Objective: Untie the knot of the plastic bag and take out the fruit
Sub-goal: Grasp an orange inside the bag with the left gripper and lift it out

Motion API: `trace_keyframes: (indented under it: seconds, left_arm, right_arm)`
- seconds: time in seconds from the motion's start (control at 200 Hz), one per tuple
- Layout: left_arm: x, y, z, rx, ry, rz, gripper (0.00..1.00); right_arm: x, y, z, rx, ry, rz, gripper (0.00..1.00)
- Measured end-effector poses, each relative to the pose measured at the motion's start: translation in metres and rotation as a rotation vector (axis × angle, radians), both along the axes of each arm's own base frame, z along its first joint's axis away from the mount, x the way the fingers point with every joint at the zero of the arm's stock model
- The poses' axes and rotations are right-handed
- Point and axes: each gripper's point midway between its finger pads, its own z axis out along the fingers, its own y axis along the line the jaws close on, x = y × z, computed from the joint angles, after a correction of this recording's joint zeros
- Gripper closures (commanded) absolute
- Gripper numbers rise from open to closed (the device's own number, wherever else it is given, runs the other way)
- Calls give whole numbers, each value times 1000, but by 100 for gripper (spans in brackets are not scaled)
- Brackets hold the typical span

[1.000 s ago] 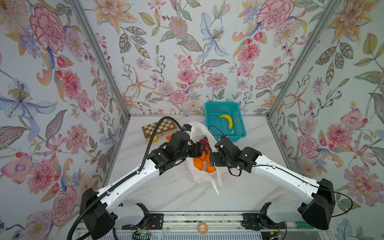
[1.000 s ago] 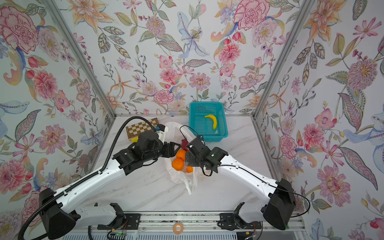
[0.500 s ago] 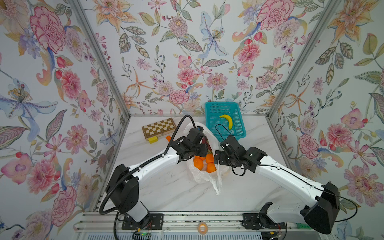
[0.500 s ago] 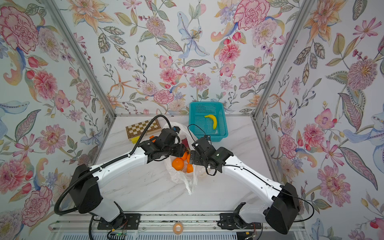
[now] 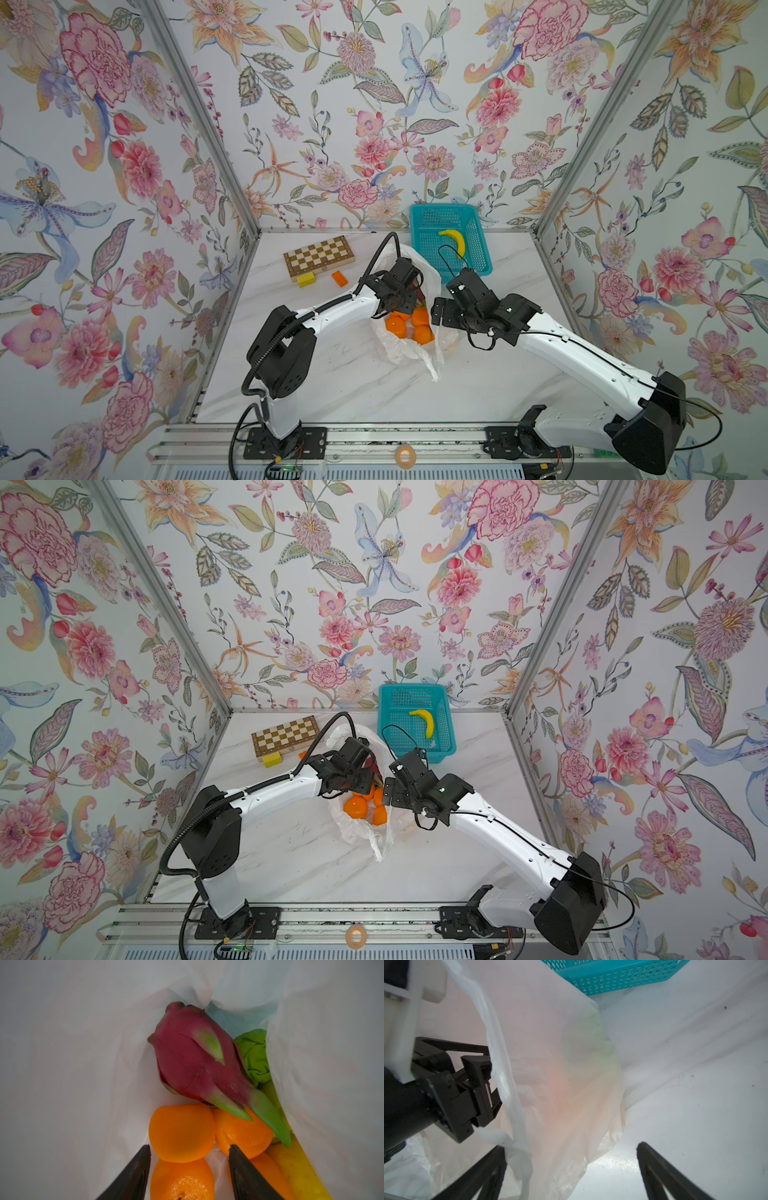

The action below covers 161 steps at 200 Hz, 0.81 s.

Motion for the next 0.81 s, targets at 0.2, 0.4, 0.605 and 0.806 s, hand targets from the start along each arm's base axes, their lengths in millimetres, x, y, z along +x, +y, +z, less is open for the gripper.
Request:
trace_keyframes:
  seconds: [0.2,0.4,0.605,0.806]
  left_arm:
    - [11,9,-18,33,23,26,29]
    - [14,10,-30,42,48,27,28]
    - [23,-2,-39,26,58,17,30]
    - [25,-2,-59,37,95,18,28]
  right_arm:
    - [-2,0,7,25,-8,5,1]
    - [-5,3,7,42,8,34,1]
    - [-8,5,12,58,3,55,1]
    - [-10,8,17,78,-2,72,1]
